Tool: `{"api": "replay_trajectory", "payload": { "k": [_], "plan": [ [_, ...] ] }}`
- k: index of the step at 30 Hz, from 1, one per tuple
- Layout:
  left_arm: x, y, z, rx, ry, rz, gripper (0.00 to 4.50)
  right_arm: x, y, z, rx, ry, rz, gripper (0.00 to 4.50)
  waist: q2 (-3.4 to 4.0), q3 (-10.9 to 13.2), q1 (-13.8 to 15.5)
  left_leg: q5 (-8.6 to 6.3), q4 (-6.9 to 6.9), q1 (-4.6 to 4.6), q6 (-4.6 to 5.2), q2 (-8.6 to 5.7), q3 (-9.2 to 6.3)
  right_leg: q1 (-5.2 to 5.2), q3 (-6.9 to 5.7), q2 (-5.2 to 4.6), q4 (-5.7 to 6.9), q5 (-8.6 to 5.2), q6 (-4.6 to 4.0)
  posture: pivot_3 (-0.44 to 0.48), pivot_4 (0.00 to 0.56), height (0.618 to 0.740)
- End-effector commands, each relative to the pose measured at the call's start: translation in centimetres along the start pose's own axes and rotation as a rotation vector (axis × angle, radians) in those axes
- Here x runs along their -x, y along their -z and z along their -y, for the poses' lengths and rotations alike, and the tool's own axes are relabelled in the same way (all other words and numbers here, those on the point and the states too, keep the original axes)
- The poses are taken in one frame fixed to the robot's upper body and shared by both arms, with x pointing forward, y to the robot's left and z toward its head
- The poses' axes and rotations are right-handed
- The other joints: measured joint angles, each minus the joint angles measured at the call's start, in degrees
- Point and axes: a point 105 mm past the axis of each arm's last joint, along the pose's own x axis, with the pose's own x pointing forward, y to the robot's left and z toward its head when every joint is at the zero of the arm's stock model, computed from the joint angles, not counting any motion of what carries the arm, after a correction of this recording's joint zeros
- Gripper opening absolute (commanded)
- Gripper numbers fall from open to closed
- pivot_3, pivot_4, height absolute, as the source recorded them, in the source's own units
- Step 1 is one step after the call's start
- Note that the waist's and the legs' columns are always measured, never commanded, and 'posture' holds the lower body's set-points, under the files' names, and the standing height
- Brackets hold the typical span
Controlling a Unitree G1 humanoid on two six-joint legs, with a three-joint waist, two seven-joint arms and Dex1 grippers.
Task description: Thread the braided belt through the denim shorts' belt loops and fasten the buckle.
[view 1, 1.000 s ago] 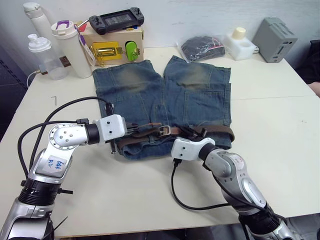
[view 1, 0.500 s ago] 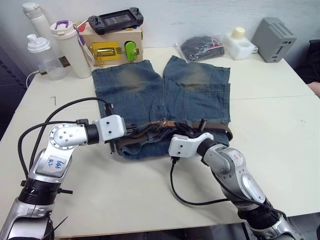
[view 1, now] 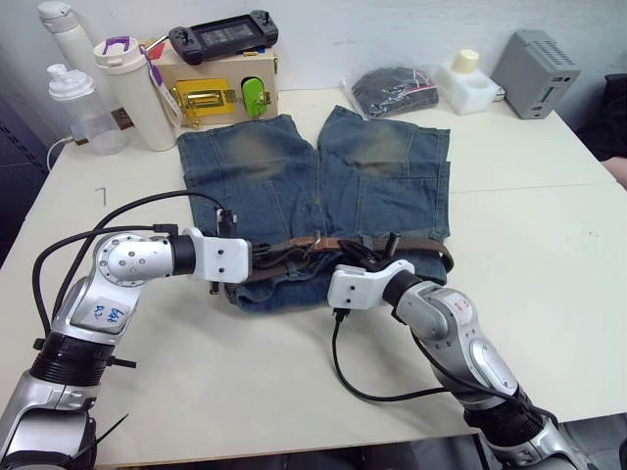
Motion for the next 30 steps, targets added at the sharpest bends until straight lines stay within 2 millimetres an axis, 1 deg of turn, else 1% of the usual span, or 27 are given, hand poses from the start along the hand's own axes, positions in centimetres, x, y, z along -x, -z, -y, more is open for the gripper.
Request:
{"api": "replay_trajectory", "payload": {
  "k": [1, 4, 7, 10, 14, 16, 18, 20, 22, 25, 27, 29, 30],
  "plan": [
    [-0.1, -0.5, -0.9, -0.071, -0.029, 0.0, 0.0, 0.1, -1.0, 1.2, 0.022, 0.051, 0.045, 0.08, 0.0, 0.0, -0.03, 0.0, 0.01, -0.01, 0.0, -0.02, -0.01, -0.01, 0.0, -0.01, 0.02, 0.0, 0.0, 0.0, 0.15, 0.645],
    [-0.6, -0.6, -1.5, -0.124, -0.042, 0.0, 0.0, 0.1, -1.1, 1.1, 0.024, 0.048, 0.048, 0.08, -0.01, -0.01, -0.05, 0.0, 0.04, -0.02, 0.0, -0.06, -0.05, -0.03, 0.01, -0.02, 0.1, 0.0, 0.0, 0.0, 0.15, 0.645],
    [-1.0, -1.2, -1.9, -0.175, -0.046, 0.03, 0.0, 0.2, -1.1, 1.1, 0.026, 0.046, 0.051, 0.08, -0.02, -0.01, -0.1, 0.0, 0.1, -0.06, 0.01, -0.1, -0.07, -0.04, 0.01, -0.05, 0.14, 0.0, 0.0, 0.0, 0.15, 0.645],
    [-1.5, -1.6, -2.0, -0.215, -0.038, 0.051, 0.0, 0.1, -1.2, 1.1, 0.03, 0.044, 0.059, 0.08, -0.02, -0.01, -0.19, -0.02, 0.17, -0.06, 0.03, -0.17, -0.12, -0.07, 0.03, -0.09, 0.31, 0.0, 0.0, 0.0, 0.15, 0.645],
    [-2.1, -2.0, -1.7, -0.217, -0.028, 0.091, 0.0, 0.1, -1.3, 1.0, 0.031, 0.042, 0.061, 0.08, -0.02, -0.01, -0.6, -0.1, 0.39, -0.1, 0.08, -0.25, -0.24, -0.12, 0.03, -0.14, 0.63, 0.0, 0.0, 0.0, 0.15, 0.645],
    [-2.3, -2.1, -1.4, -0.205, -0.024, 0.105, 0.0, 0.1, -1.2, 1.0, 0.03, 0.042, 0.061, 0.08, -0.02, -0.01, -0.72, -0.12, 0.43, -0.11, 0.1, -0.27, -0.29, -0.12, 0.04, -0.15, 0.67, 0.0, 0.0, 0.0, 0.15, 0.645],
    [-2.6, -1.7, -1.2, -0.197, -0.022, 0.096, 0.0, 0.1, -1.3, 1.0, 0.032, 0.042, 0.064, 0.08, -0.02, -0.02, -0.73, -0.14, 0.52, -0.14, 0.1, -0.29, -0.37, -0.12, 0.03, -0.15, 0.73, 0.0, 0.0, 0.0, 0.15, 0.645],
    [-3.1, -1.5, -1.7, -0.156, -0.062, 0.099, 0.0, 0.2, -1.4, 0.9, 0.033, 0.038, 0.073, 0.08, -0.02, -0.03, -0.67, -0.14, 0.56, -0.14, 0.1, -0.31, -0.4, -0.12, 0.03, -0.15, 0.77, 0.0, 0.0, 0.0, 0.15, 0.645],
    [-3.7, -1.8, -2.1, -0.098, -0.091, 0.131, 0.0, 0.1, -1.6, 0.5, 0.033, 0.017, 0.085, 0.08, -0.03, -0.03, -0.6, -0.15, 0.65, -0.18, 0.11, -0.39, -0.49, -0.12, 0.05, -0.17, 0.86, 0.0, 0.0, 0.0, 0.15, 0.645],
    [-4.9, -2.2, -1.9, -0.07, -0.094, 0.15, 0.0, 0.2, -1.7, -0.2, 0.006, -0.027, 0.092, 0.08, -0.06, -0.06, -0.63, -0.16, 0.87, -0.35, 0.14, -0.51, -0.72, -0.11, 0.04, -0.16, 0.92, 0.0, 0.0, 0.0, 0.15, 0.645],
    [-5.7, -2.7, -1.7, -0.033, -0.095, 0.174, 0.0, 0.3, -1.5, -0.7, -0.025, -0.066, 0.086, 0.08, -0.06, -0.08, -0.72, -0.16, 0.89, -0.42, 0.14, -0.51, -0.74, -0.13, 0.03, -0.18, 0.91, 0.0, 0.0, 0.0, 0.15, 0.645],
    [-6.6, -3.1, -1.0, -0.003, -0.081, 0.198, 0.0, 0.4, -1.4, -1.1, -0.055, -0.09, 0.078, 0.08, -0.06, -0.09, -0.79, -0.16, 0.89, -0.44, 0.14, -0.51, -0.77, -0.13, 0.01, -0.19, 0.91, 0.0, 0.0, 0.0, 0.15, 0.645],
    [-7.0, -3.3, -0.6, 0.011, -0.073, 0.207, 0.0, 0.5, -1.2, -1.3, -0.068, -0.106, 0.072, 0.76, -0.06, -0.09, -0.8, -0.16, 0.89, -0.45, 0.14, -0.51, -0.78, -0.13, 0.01, -0.18, 0.91, 0.0, 0.0, 0.0, 0.15, 0.645]
  ]
}}
